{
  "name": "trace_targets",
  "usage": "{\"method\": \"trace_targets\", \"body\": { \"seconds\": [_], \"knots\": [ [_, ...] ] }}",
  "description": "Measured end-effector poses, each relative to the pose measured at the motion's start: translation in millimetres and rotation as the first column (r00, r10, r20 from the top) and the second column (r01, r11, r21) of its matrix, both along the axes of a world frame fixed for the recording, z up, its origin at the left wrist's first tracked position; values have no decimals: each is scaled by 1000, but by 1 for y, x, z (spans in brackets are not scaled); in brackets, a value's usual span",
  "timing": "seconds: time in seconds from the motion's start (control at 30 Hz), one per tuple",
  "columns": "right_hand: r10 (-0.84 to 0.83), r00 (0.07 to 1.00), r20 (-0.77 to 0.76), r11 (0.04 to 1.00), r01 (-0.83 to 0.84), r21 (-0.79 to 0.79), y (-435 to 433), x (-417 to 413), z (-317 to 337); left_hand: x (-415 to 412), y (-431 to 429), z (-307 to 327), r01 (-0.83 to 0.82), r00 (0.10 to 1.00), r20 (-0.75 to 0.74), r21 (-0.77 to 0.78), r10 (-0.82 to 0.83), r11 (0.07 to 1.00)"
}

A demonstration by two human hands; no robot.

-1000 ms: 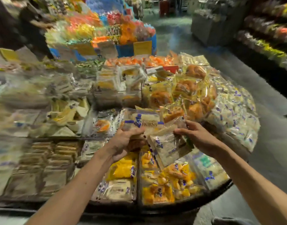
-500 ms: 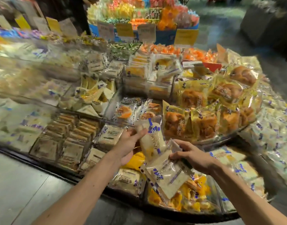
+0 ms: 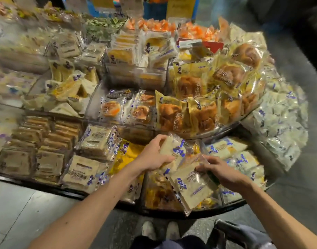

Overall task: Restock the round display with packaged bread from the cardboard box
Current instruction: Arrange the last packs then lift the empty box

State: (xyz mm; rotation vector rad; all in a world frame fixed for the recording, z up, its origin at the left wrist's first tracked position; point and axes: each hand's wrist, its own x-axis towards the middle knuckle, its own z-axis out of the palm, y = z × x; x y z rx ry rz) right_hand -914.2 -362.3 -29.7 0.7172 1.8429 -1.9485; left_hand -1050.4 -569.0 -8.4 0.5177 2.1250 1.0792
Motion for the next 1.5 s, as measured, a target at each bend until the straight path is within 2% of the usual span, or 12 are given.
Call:
{"method": "trace_targets", "body": {
  "seconds": [0.1,0.23,0.5,0.7,0.77,0.83,0.9,0.93,1.0,1.13,1.3,1.5],
  "knots": [
    [-247,969,9,969,247,-9,50,40,-2,2,47,-16,107,988,-103,-91,-116,990],
    [-484,875,-7,874,483,-52,113,80,7,17,119,-29,255,942,-216,-43,-258,966],
    [-562,827,21,825,562,-57,176,86,14,28,226,-64,337,857,-339,-201,-388,920],
    [-497,867,26,865,498,-66,194,70,17,35,223,-85,346,577,-586,-455,-568,821],
    [-472,881,23,878,472,-75,192,65,21,37,222,-84,309,641,-587,-392,-495,866],
    [-442,897,7,893,441,-85,189,59,27,41,221,-64,168,837,-503,-137,-215,976],
    [-421,907,-26,904,417,-95,184,51,29,47,213,-34,-70,980,-177,134,93,989],
    [-413,910,-47,908,407,-98,180,44,28,50,206,-21,-138,990,-7,208,143,968],
    [-391,916,-93,919,382,-100,164,30,27,55,188,-11,-98,992,99,230,77,968],
    [-296,936,-193,955,283,-93,111,-2,22,58,133,-18,-188,978,126,208,164,960],
    [-29,969,-246,967,89,239,38,-23,4,51,41,-31,-416,908,115,144,403,898],
    [139,969,-203,942,-66,331,-53,-42,-28,42,-59,-43,-524,852,57,103,521,846]
  ]
}}
